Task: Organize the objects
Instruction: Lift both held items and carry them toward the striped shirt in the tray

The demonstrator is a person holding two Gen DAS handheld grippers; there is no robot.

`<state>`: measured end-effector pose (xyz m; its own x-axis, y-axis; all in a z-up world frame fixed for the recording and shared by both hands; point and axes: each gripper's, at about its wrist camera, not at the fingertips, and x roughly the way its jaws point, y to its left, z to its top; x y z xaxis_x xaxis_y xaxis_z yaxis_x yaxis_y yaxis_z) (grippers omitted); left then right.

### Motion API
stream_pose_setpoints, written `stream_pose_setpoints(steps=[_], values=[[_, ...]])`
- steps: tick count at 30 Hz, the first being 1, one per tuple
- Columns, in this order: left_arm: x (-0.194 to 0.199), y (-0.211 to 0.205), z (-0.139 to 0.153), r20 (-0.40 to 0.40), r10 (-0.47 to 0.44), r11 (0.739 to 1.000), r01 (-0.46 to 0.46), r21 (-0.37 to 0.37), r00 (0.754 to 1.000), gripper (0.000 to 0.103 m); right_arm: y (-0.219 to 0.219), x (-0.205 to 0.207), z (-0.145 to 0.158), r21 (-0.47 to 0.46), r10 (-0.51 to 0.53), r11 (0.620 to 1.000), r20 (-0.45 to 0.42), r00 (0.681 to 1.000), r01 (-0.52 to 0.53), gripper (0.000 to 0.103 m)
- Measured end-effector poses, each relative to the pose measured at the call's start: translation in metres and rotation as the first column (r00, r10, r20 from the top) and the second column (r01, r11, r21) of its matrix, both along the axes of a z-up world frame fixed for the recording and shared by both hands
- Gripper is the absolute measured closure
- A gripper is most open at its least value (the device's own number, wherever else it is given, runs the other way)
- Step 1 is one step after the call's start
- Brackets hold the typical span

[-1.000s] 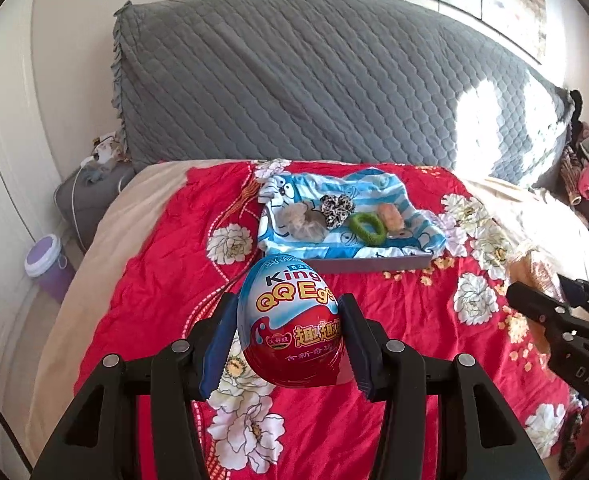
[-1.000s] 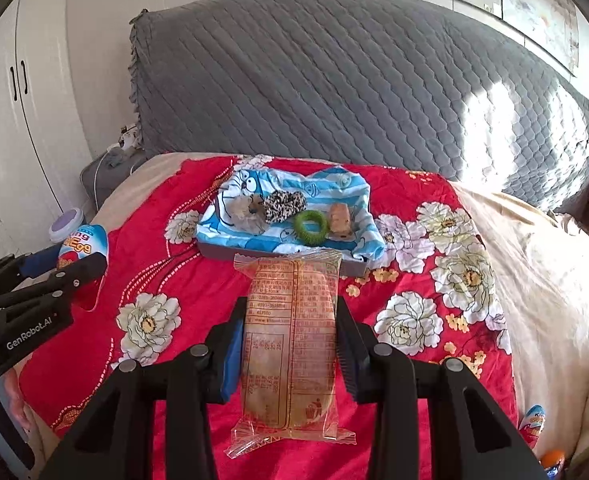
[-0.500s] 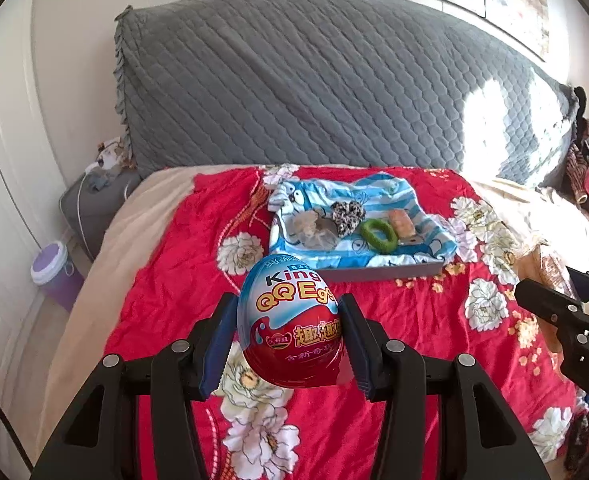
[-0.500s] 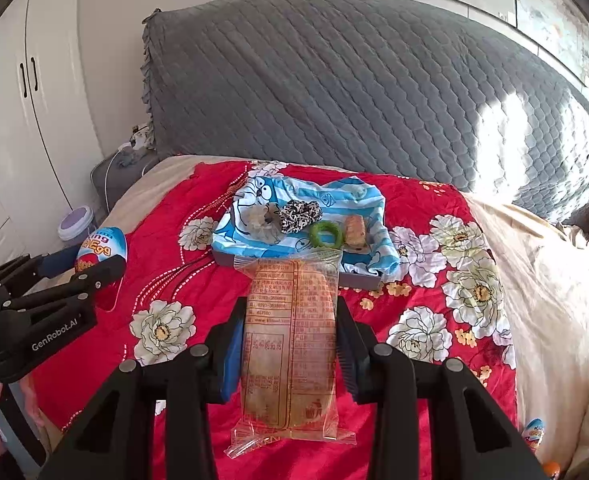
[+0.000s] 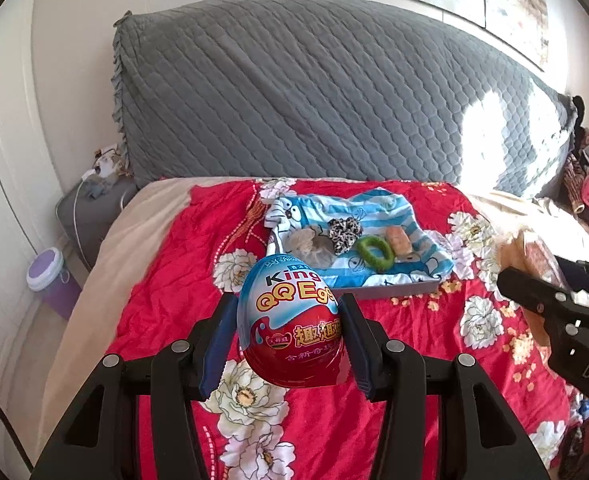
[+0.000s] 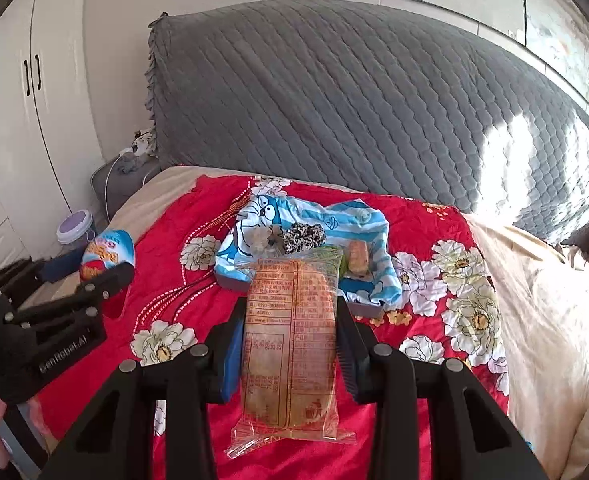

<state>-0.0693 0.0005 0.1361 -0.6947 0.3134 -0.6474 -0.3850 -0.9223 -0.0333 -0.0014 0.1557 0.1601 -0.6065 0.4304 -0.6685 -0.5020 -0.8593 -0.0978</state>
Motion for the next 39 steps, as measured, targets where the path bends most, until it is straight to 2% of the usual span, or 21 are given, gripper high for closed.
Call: stream_pose_setpoints(steps=[9, 21, 39], values=[[-0.005, 0.002, -0.003, 0.0, 0.007, 1.0, -0.007, -0.018, 1.0, 0.05, -0.001, -0.01, 0.003, 0.003, 0.013, 1.0, -0.01, 1.0, -0.013, 0.063], [-0.017, 0.007, 0.004, 0.014, 0.02, 1.0, -0.021, 0.012, 1.0, 0.05, 0.012, -0.017, 0.006, -0.002, -0.023, 1.0, -0.015, 1.0, 0.023, 0.063], [-0.045, 0.016, 0.009, -0.001, 0.015, 1.0, -0.015, -0.012, 1.0, 0.05, 0.019, -0.047, 0.021, 0.026, -0.022, 0.999, -0.02, 1.0, 0.022, 0.063]])
